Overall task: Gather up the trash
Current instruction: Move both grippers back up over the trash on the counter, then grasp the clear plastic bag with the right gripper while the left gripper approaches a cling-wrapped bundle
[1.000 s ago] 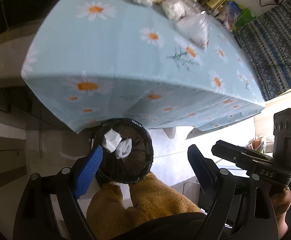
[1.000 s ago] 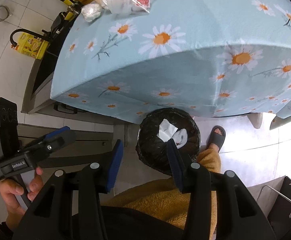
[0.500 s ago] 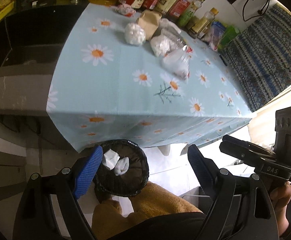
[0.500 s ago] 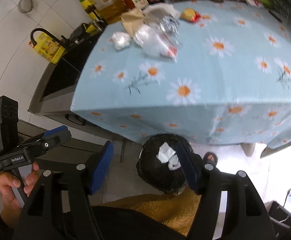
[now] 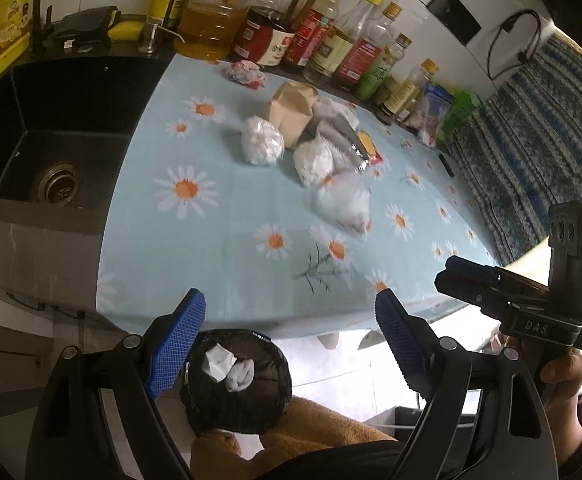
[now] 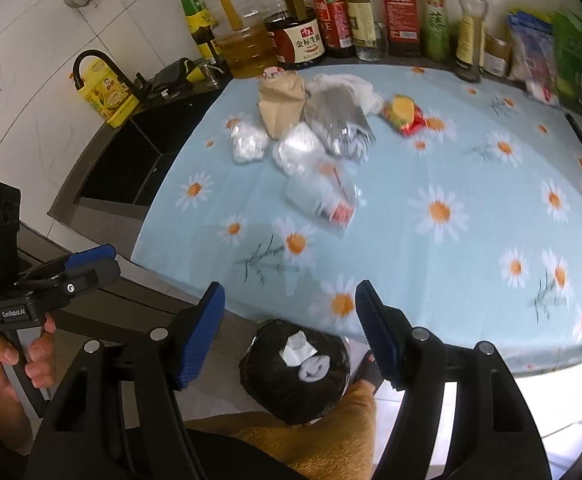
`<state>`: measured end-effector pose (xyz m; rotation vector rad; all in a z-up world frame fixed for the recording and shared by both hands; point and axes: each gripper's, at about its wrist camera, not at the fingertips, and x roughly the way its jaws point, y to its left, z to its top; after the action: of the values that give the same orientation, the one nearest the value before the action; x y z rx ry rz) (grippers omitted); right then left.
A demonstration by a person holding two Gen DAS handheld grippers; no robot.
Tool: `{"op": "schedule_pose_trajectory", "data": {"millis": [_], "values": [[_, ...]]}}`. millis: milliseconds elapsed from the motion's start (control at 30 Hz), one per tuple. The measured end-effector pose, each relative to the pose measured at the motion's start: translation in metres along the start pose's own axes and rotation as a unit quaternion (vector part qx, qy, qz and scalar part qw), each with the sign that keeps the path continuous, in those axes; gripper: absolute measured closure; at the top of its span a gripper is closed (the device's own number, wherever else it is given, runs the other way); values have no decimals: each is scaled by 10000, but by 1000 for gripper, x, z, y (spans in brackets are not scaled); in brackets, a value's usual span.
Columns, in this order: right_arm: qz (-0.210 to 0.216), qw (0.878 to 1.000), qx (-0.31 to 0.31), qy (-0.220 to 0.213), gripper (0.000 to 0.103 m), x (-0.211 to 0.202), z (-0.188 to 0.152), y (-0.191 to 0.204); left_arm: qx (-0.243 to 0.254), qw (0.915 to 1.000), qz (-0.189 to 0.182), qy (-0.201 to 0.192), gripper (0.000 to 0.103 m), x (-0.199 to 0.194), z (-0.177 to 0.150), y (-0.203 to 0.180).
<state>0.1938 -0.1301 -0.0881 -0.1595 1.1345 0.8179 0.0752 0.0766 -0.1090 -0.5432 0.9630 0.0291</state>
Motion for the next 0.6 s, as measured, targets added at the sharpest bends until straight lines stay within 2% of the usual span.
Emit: {"op": "schedule_pose_trajectory", "data": {"millis": [100,133,167,300,600], "values": [[22,9996,-252,90,33,9,17,-4,-85,9999,96,-54,19,4,9,-3],[-23,9993,-354,101,18,13,23,-6,-113,9998,127,-74,19,4,11,-3],[-44,9991,-426,52,11,14,27,-7,-155,9997,172,-101,19,6,15,-5],[-46,9968,-798,87,11,27,48,-12,-341,9988,313,-172,19,11,23,-6],[344,9906,-1188,583,11,80,74,-26,-716,9950,683,-141,19,26,32,-14]]}}
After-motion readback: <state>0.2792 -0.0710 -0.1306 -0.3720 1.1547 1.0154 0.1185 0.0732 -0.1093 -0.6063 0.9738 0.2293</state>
